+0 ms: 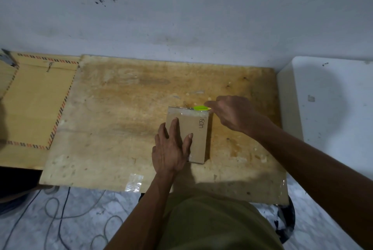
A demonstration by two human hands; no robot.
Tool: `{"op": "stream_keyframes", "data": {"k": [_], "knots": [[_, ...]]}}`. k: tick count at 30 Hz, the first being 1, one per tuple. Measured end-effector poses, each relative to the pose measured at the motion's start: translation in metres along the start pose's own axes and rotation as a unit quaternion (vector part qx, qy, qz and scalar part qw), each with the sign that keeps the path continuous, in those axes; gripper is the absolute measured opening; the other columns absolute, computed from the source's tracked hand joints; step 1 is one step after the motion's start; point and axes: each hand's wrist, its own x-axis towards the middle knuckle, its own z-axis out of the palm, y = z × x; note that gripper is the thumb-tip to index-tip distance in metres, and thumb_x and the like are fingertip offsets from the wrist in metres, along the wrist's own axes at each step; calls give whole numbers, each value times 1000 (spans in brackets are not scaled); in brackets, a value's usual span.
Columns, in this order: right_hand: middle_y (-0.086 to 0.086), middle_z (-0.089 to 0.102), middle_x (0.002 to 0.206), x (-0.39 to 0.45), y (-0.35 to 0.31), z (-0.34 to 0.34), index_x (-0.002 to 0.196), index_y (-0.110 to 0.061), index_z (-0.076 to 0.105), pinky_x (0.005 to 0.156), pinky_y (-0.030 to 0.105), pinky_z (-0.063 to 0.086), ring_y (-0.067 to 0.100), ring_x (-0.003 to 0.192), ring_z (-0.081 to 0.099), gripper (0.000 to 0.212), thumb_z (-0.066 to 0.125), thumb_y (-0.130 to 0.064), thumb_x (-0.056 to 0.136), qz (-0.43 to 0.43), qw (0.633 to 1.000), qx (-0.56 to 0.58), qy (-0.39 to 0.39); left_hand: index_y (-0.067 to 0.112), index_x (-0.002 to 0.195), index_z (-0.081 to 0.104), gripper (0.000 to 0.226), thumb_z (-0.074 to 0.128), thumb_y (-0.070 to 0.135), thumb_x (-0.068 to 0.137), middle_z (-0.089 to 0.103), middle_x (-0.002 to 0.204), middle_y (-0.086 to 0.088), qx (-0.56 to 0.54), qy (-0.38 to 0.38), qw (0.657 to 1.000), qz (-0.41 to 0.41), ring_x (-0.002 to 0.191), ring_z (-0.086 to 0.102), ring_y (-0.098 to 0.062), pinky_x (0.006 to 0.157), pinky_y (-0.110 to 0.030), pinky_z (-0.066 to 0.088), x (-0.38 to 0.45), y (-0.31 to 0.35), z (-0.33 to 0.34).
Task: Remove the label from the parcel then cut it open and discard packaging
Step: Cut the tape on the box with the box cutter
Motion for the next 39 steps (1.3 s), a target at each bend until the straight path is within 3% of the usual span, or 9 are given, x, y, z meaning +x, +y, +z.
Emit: {"op": "stream_keyframes", "data": {"k": [10, 16, 23, 27, 31, 34, 37, 39], "knots": [[0, 60, 78, -17, 15, 1, 123, -25, 60, 49, 24, 36, 18, 59, 55, 26, 47, -26, 101, 42, 998, -13, -33, 37, 148, 17, 68, 36, 72, 92, 31, 151, -10, 2, -1, 1000, 0, 129, 44, -33, 85, -57, 54, 0, 2, -1], [0, 60, 78, -25, 23, 4, 123, -27, 60, 51, 30, 51, 18, 58, 55, 25, 51, -23, 100, 52, 998, -4, -40, 38, 148, 17, 68, 35, 72, 92, 30, 151, -11, 8, -4, 1000, 6, 129, 44, -35, 84, -58, 54, 0, 1, -1], [2, 65, 107, -46, 38, 4, 138, -30, 50, 64, 28, 36, 25, 92, 64, 36, 43, -29, 103, 95, 994, 32, -52, 36, 147, 16, 67, 37, 70, 93, 30, 150, -10, 5, -5, 1000, 7, 129, 43, -33, 87, -56, 54, -1, 2, -3], [3, 67, 112, -51, 41, 14, 136, -26, 52, 65, 31, 44, 26, 94, 64, 35, 47, -26, 102, 117, 990, 63, -45, 36, 148, 17, 68, 38, 69, 93, 30, 150, -9, 3, -7, 1000, 8, 128, 44, -32, 86, -55, 54, -1, 3, -3], [6, 69, 112, -70, 45, 29, 128, -22, 58, 75, 34, 50, 31, 100, 64, 30, 51, -24, 100, 170, 976, 131, -36, 35, 149, 16, 70, 36, 69, 92, 28, 152, -9, -2, -8, 1000, 11, 131, 42, -32, 88, -54, 54, -2, 3, -4], [4, 72, 94, -87, 34, 44, 117, -17, 65, 66, 24, 41, 26, 84, 67, 23, 60, -22, 96, 261, 921, 282, 60, 37, 149, 16, 68, 35, 70, 93, 27, 153, -9, -18, -14, 1000, 9, 132, 41, -34, 89, -56, 53, -2, 4, -7], [-1, 70, 83, -90, 1, 52, 120, -20, 65, 55, 23, 47, 7, 58, 60, 27, 62, -29, 95, 368, 789, 483, 97, 41, 147, 19, 65, 33, 72, 92, 26, 153, -6, -46, -26, 999, 6, 133, 42, -34, 92, -60, 51, -1, 6, -12], [1, 69, 81, -88, -29, 56, 121, -14, 65, 50, 26, 52, 6, 54, 57, 28, 61, -28, 96, 427, 700, 564, 101, 38, 144, 24, 65, 39, 69, 89, 24, 155, -7, -40, -26, 999, 4, 136, 38, -36, 98, -61, 46, 1, 7, -16]]}}
